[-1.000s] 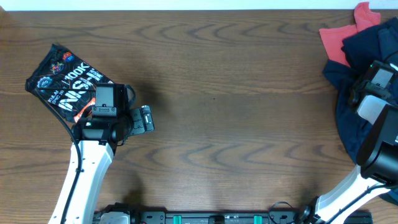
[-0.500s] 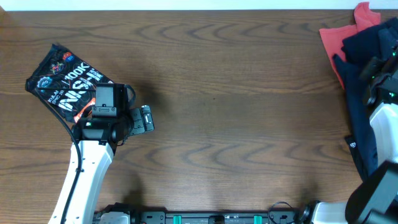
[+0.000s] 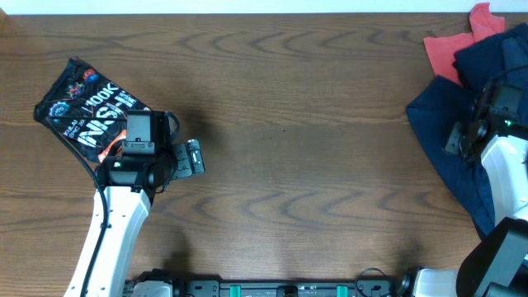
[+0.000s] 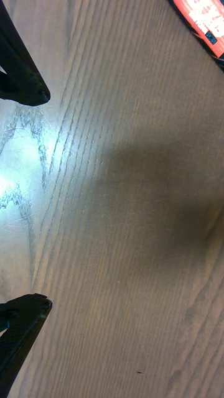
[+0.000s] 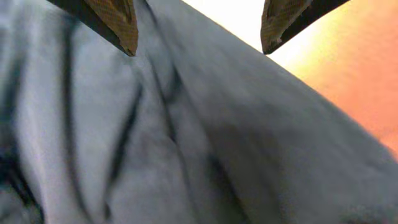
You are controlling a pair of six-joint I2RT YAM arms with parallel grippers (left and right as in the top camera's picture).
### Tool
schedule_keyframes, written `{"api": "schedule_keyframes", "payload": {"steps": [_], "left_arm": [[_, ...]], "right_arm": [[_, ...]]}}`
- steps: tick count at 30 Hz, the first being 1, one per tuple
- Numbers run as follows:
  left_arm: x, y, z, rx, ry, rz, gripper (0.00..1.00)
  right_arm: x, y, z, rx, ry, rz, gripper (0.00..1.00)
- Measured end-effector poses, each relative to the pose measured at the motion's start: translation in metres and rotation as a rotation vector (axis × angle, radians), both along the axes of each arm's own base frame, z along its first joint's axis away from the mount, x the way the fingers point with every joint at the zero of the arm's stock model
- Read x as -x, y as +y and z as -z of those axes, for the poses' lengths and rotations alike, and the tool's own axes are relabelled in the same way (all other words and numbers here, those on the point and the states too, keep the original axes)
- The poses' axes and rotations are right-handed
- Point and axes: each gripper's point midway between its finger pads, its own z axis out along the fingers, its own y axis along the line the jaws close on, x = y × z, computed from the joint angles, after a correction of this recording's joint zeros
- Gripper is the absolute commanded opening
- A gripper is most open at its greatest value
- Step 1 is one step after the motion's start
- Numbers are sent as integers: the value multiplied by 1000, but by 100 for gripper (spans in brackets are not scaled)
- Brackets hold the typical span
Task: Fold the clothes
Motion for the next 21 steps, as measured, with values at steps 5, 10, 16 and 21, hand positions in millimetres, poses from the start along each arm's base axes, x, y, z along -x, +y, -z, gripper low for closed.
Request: {"api": "schedule_keyframes", "payload": {"steps": [5,10,16,21], "left_arm": [[0,0,0,0,0,0,98],[0,0,0,0,0,0,98],[0,0,0,0,0,0,98],[0,0,0,0,0,0,98]], "right_arm": [[15,-11,5,67,41,70,57],[25,-25,22,102,84,135,55],[35,-47,55,106,155,209,54],[47,-53,82,86,233,237,31]]}}
